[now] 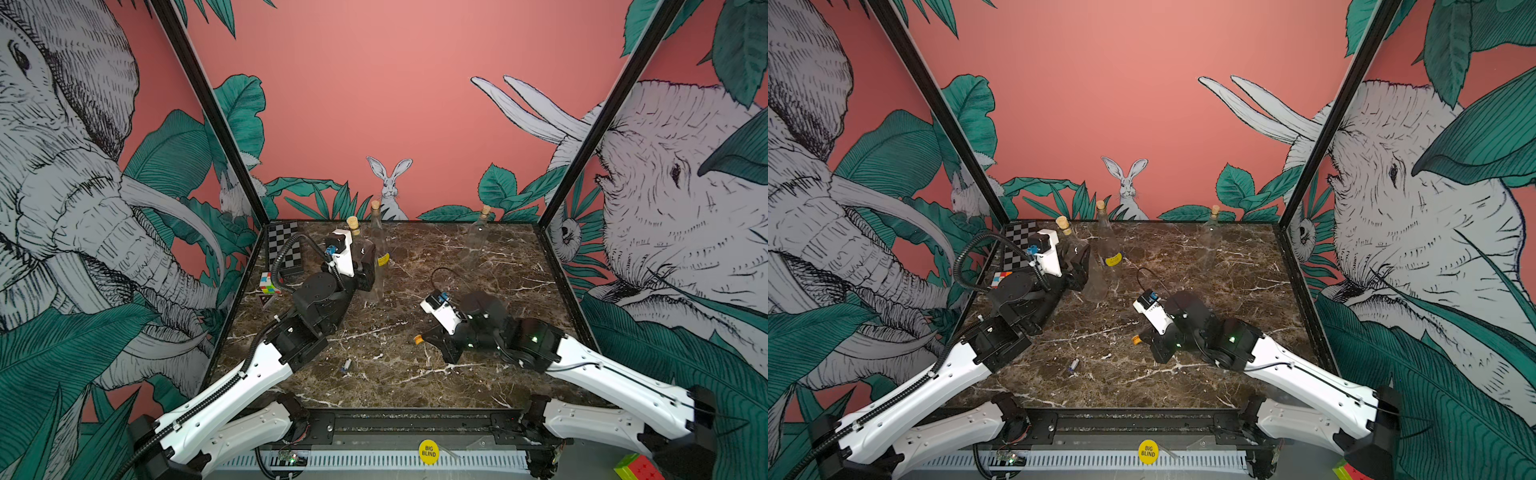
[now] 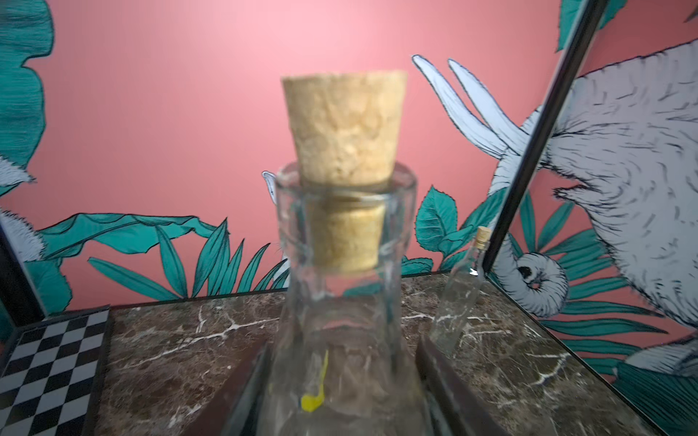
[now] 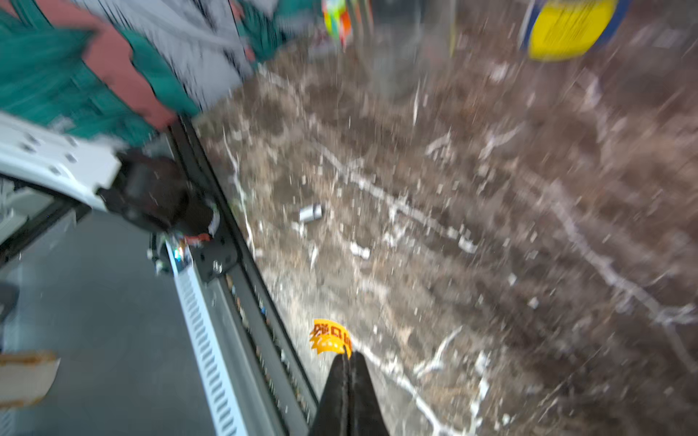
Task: Remove the label from the bottle
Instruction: Place the label at the center of the board.
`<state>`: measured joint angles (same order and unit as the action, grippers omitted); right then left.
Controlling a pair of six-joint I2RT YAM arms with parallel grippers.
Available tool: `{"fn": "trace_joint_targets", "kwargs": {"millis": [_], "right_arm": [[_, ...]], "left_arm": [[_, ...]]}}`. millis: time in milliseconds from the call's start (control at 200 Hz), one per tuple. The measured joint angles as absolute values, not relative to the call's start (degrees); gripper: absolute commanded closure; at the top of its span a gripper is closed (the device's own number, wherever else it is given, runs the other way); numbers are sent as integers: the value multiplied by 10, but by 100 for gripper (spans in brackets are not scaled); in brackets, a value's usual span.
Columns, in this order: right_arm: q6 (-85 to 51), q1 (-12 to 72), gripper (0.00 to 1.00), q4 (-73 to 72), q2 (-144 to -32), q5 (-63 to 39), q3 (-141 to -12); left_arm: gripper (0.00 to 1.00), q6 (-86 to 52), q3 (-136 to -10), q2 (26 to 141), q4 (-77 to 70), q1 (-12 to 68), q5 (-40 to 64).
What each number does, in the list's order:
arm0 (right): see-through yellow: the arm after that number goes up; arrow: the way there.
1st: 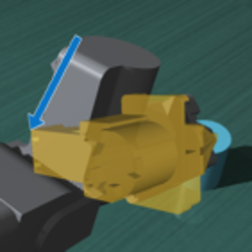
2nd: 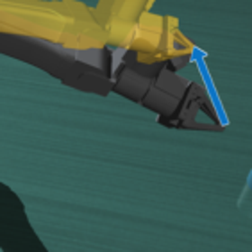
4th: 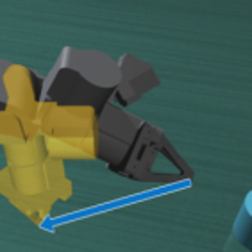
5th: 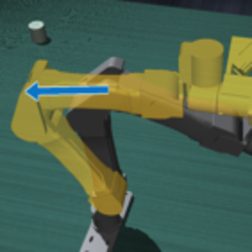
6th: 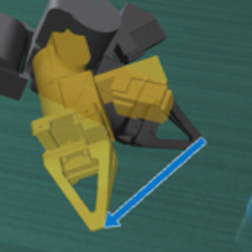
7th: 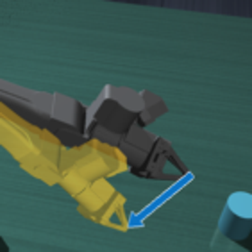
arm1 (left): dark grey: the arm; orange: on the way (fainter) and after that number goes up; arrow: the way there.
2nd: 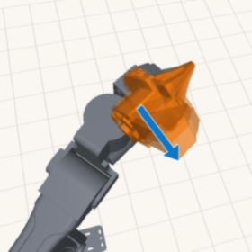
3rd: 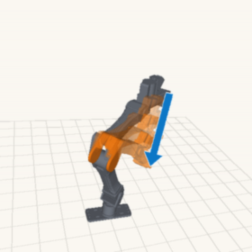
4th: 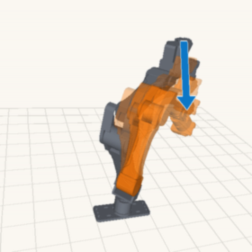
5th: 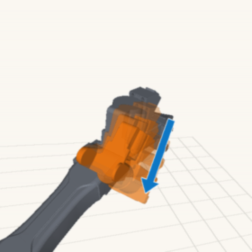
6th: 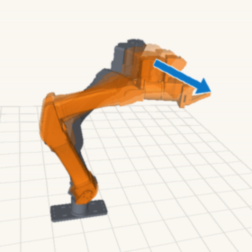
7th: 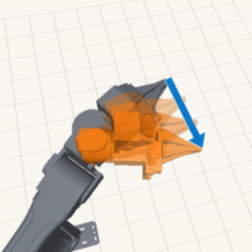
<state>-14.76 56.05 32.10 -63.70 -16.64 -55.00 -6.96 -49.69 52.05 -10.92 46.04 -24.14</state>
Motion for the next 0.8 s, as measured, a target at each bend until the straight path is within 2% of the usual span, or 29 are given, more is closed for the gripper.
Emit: {"fn": "trace_joint_targets", "kwargs": {"millis": [320, 625, 800], "right_arm": [[-60, 553, 100, 404, -851, -233, -606], [31, 551, 100, 433, -987, -226, -661], [61, 551, 100, 447, -1021, -205, -680]], "left_arm": [[100, -35, -467, 485, -91, 460, -247], [100, -15, -467, 448, -88, 460, -289], [100, -7, -467, 439, -84, 460, -309]]}}
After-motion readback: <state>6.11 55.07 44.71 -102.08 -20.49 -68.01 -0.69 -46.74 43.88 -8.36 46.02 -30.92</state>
